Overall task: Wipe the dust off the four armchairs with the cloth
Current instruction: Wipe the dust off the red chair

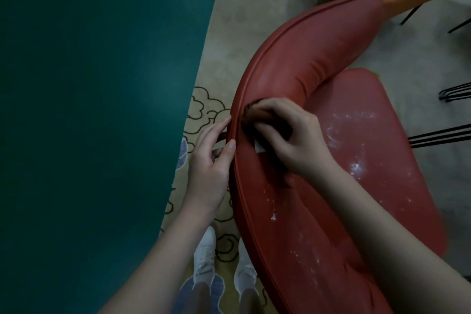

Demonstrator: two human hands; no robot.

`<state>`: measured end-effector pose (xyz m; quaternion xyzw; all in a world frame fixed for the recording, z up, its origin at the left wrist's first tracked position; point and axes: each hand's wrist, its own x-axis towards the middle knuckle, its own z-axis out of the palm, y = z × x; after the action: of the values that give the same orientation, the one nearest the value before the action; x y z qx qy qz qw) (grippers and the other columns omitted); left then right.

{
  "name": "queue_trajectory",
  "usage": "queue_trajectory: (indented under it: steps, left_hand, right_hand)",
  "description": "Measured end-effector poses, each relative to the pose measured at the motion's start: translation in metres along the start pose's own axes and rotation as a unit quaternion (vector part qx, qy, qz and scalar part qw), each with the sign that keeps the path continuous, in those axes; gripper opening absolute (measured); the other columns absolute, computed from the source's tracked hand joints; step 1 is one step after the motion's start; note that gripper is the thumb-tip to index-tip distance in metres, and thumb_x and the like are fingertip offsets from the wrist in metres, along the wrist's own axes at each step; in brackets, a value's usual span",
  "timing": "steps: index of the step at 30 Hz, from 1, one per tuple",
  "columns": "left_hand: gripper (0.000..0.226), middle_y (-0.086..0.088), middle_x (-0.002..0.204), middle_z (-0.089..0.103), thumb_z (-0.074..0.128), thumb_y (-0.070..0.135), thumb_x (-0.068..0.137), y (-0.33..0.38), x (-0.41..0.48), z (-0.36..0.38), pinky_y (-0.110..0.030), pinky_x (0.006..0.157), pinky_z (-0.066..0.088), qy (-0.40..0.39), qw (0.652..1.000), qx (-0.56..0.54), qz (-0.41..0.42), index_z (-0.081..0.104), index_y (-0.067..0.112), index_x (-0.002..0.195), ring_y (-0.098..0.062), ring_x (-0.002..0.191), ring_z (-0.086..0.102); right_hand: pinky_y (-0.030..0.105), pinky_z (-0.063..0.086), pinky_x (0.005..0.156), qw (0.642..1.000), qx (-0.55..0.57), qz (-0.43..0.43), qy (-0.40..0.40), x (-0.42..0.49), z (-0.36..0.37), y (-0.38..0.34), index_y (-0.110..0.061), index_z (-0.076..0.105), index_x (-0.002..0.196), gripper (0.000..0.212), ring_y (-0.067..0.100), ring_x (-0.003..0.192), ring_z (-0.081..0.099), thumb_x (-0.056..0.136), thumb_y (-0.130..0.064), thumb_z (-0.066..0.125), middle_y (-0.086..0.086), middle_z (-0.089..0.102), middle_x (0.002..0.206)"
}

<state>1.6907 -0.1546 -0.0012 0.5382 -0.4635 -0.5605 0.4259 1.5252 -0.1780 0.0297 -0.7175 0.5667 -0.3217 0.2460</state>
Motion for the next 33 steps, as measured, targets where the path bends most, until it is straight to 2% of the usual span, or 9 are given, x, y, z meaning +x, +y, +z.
queue_trajectory:
  steps: [4, 9, 13, 16, 18, 20, 22, 27, 33]
  left_hand:
    - [0.042, 0.000, 0.132, 0.056, 0.052, 0.023, 0.091, -0.004, -0.001, 0.002, -0.014, 0.095, 0.044, 0.007, 0.999, 0.033, 0.013, 0.057, 0.021, 0.133, -0.010, 0.124, 0.053]
    - [0.045, 0.004, 0.137, 0.056, 0.051, 0.028, 0.093, -0.008, -0.004, 0.005, -0.035, 0.107, 0.045, 0.020, 0.999, 0.043, 0.007, 0.057, 0.019, 0.137, -0.011, 0.130, 0.051]
    - [0.040, 0.000, 0.139, 0.055, 0.051, 0.022, 0.098, -0.007, -0.008, 0.007, -0.007, 0.094, 0.041, 0.028, 0.997, 0.064, 0.019, 0.055, 0.016, 0.137, -0.011, 0.131, 0.049]
    - [0.037, -0.001, 0.142, 0.052, 0.050, 0.015, 0.102, -0.004, -0.010, 0.010, -0.002, 0.092, 0.038, 0.030, 0.997, 0.073, 0.011, 0.052, 0.017, 0.139, -0.012, 0.133, 0.047]
    - [0.040, 0.003, 0.145, 0.049, 0.052, 0.021, 0.102, -0.004, -0.012, 0.012, -0.010, 0.101, 0.040, 0.026, 0.998, 0.066, 0.001, 0.049, 0.020, 0.142, -0.010, 0.135, 0.044]
    - [0.048, 0.009, 0.147, 0.046, 0.054, 0.033, 0.097, -0.006, -0.015, 0.014, -0.029, 0.113, 0.038, 0.021, 0.998, 0.059, -0.007, 0.046, 0.024, 0.144, -0.006, 0.137, 0.041]
    - [0.055, 0.010, 0.149, 0.044, 0.053, 0.038, 0.092, -0.008, -0.016, 0.016, -0.039, 0.115, 0.036, 0.027, 0.998, 0.063, -0.006, 0.044, 0.027, 0.145, -0.005, 0.138, 0.040]
    - [0.056, 0.007, 0.149, 0.045, 0.052, 0.038, 0.093, -0.013, -0.016, 0.019, -0.043, 0.115, 0.035, 0.038, 0.997, 0.069, 0.001, 0.042, 0.025, 0.146, -0.009, 0.139, 0.041]
    - [0.056, 0.009, 0.150, 0.045, 0.051, 0.037, 0.093, -0.014, -0.017, 0.022, -0.041, 0.117, 0.034, 0.048, 0.997, 0.054, -0.005, 0.042, 0.024, 0.147, -0.007, 0.139, 0.041]
  right_hand:
    - [0.030, 0.051, 0.089, 0.999, 0.034, 0.009, -0.023, -0.031, -0.010, -0.006, -0.007, 0.070, 0.105, 0.016, 0.011, 0.101, 0.065, 0.090, -0.011, 0.065, -0.001, 0.069, 0.104]
    - [0.032, 0.051, 0.088, 0.994, 0.024, 0.067, 0.079, -0.023, -0.005, 0.001, -0.007, 0.070, 0.104, 0.016, 0.009, 0.099, 0.063, 0.090, -0.010, 0.064, -0.002, 0.068, 0.102]
    - [0.025, 0.049, 0.088, 0.999, 0.040, 0.034, 0.008, -0.045, -0.002, -0.012, -0.007, 0.070, 0.102, 0.015, 0.008, 0.099, 0.064, 0.089, -0.013, 0.065, -0.003, 0.068, 0.102]
    - [0.023, 0.049, 0.085, 0.996, 0.064, 0.046, -0.030, -0.058, -0.016, -0.014, -0.009, 0.070, 0.101, 0.016, 0.006, 0.096, 0.065, 0.089, -0.018, 0.065, -0.004, 0.069, 0.099]
    - [0.023, 0.050, 0.084, 0.994, 0.056, 0.088, 0.027, -0.058, -0.019, -0.005, -0.013, 0.070, 0.101, 0.015, 0.003, 0.095, 0.064, 0.089, -0.020, 0.064, -0.007, 0.069, 0.097]
    - [0.023, 0.049, 0.085, 0.986, 0.041, 0.130, 0.091, -0.057, -0.013, 0.002, -0.015, 0.069, 0.102, 0.015, 0.000, 0.095, 0.062, 0.088, -0.018, 0.063, -0.007, 0.068, 0.098]
    - [0.021, 0.048, 0.086, 0.984, 0.041, 0.141, 0.100, -0.065, -0.002, 0.000, -0.014, 0.069, 0.102, 0.015, 0.001, 0.096, 0.062, 0.088, -0.016, 0.063, -0.007, 0.068, 0.099]
    - [0.015, 0.046, 0.084, 0.992, 0.065, 0.104, 0.032, -0.083, -0.011, -0.009, -0.013, 0.071, 0.099, 0.013, 0.002, 0.095, 0.065, 0.087, -0.014, 0.067, -0.009, 0.070, 0.097]
    - [0.015, 0.048, 0.083, 0.984, 0.064, 0.149, 0.071, -0.074, -0.006, -0.002, -0.017, 0.071, 0.102, 0.016, -0.001, 0.093, 0.064, 0.087, -0.021, 0.065, -0.011, 0.070, 0.096]
